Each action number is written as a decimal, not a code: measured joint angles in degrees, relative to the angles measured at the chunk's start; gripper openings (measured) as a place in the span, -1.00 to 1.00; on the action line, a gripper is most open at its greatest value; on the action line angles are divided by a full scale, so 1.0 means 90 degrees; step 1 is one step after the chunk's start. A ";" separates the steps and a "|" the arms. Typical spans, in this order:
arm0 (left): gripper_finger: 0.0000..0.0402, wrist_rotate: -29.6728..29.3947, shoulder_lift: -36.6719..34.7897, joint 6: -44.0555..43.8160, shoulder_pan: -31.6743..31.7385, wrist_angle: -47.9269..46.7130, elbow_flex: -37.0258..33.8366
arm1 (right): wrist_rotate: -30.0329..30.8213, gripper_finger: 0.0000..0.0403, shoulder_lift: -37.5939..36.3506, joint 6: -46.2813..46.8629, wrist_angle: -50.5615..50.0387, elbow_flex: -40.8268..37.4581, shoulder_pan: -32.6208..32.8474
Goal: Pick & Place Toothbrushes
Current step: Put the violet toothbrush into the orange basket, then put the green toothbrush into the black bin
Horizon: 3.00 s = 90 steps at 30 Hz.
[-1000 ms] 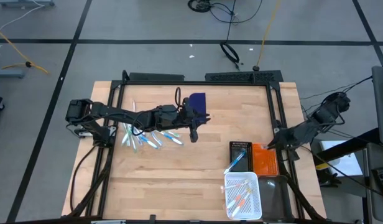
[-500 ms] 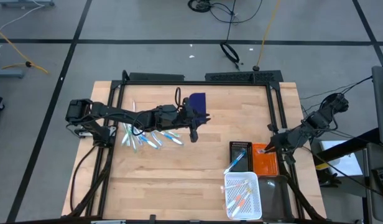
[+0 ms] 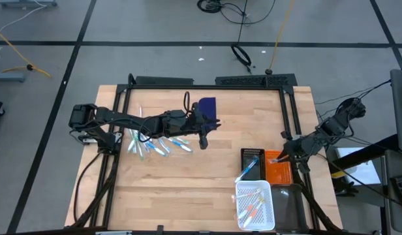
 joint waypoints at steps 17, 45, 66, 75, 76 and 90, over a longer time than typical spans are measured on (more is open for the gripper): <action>-0.61 0.0000 0.0000 0.0005 0.0001 0.0008 0.0000 | -0.1128 -0.73 0.0001 0.0428 0.0882 -0.0448 0.0002; -0.61 -0.0262 -0.0789 -0.1015 0.0588 -0.5915 -0.0002 | 0.0518 -0.73 0.2794 -0.1767 0.5335 -0.0508 -0.1642; -0.61 -0.0218 0.0755 0.0652 0.1062 -0.8149 -0.0010 | -0.1276 -0.71 0.3742 -0.2239 0.6818 -0.0508 -0.3390; -0.61 -0.0126 0.1336 0.0992 0.1339 -0.8317 0.0005 | -0.1276 -0.71 0.3752 -0.2227 0.6831 -0.0508 -0.3390; -0.61 -0.0125 0.1335 0.1003 0.1357 -0.8324 0.0004 | -0.1276 -0.71 0.3752 -0.2237 0.6833 -0.0508 -0.3390; -0.61 0.0811 0.0733 0.1326 0.1338 -0.8508 -0.0012 | -0.1273 -0.71 0.3752 -0.2341 0.6689 -0.0508 -0.3390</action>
